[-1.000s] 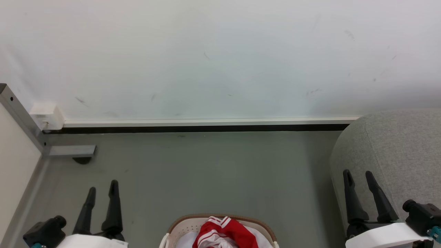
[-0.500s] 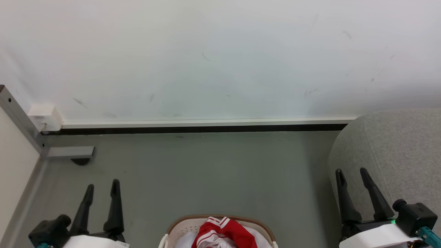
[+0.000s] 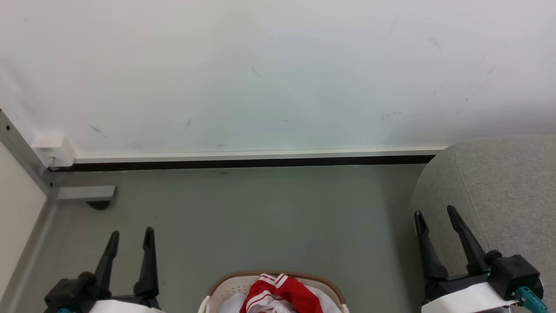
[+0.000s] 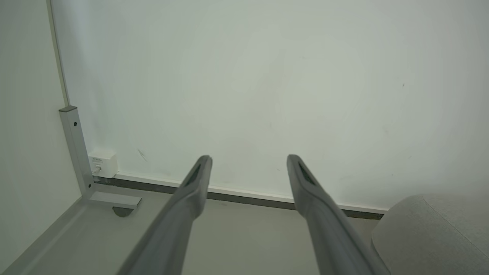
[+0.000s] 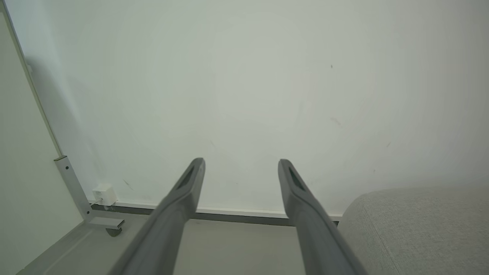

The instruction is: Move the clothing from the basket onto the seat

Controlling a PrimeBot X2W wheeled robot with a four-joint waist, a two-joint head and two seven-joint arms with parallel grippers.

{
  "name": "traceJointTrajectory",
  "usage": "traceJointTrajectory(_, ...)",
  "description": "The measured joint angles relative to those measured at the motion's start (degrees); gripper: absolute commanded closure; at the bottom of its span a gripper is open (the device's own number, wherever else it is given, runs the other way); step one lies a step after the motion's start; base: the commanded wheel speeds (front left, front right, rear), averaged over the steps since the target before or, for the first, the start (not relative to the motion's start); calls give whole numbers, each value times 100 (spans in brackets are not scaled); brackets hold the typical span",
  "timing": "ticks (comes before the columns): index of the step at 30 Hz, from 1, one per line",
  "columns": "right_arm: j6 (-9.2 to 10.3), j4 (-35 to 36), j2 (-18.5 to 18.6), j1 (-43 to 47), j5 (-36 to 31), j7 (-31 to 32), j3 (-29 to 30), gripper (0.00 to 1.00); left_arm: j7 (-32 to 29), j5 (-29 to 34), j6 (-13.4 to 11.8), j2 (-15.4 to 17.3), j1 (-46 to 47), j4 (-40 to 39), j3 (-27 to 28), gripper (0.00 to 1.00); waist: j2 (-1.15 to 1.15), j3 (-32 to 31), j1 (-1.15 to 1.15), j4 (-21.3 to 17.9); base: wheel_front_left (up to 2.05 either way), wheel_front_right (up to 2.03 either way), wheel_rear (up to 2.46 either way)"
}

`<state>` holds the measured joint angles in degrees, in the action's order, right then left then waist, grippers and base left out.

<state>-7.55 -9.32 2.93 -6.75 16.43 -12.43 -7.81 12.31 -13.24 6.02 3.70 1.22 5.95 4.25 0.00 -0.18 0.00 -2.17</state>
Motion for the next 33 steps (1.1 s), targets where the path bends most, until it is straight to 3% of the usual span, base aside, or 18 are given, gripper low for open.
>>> traceJointTrajectory(22,0,81,-4,-29,-754,-230,-142,0,243,925,60,-1,0,-62,14,0,0,46,0,-100,0,0,0)
traceJointTrajectory(33,0,96,-4,-63,-842,-263,-175,0,277,1016,87,-14,0,-69,36,0,0,75,0,-158,0,0,0)
